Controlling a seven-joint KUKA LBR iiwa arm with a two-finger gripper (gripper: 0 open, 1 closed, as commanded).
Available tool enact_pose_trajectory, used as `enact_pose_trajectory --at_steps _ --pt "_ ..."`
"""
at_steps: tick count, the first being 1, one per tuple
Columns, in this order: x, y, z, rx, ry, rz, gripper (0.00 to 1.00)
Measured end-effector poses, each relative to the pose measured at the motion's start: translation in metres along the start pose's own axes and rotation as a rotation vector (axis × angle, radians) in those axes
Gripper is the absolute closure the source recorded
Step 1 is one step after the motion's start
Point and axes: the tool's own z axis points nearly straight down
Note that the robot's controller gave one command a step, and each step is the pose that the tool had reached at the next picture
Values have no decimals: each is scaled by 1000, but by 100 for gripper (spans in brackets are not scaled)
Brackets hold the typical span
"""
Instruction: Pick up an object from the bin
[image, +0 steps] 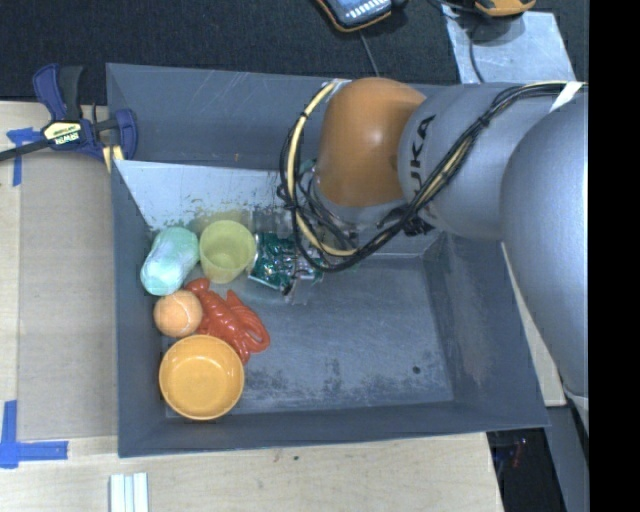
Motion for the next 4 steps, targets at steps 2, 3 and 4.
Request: enact_pose_trajectory --at_steps 2,3,4 --pt "1 8 59 1 8 84 0" --pt "-5 -11 53 0 -7 -62 100" --pt "-6 -11 53 0 -7 -61 100"
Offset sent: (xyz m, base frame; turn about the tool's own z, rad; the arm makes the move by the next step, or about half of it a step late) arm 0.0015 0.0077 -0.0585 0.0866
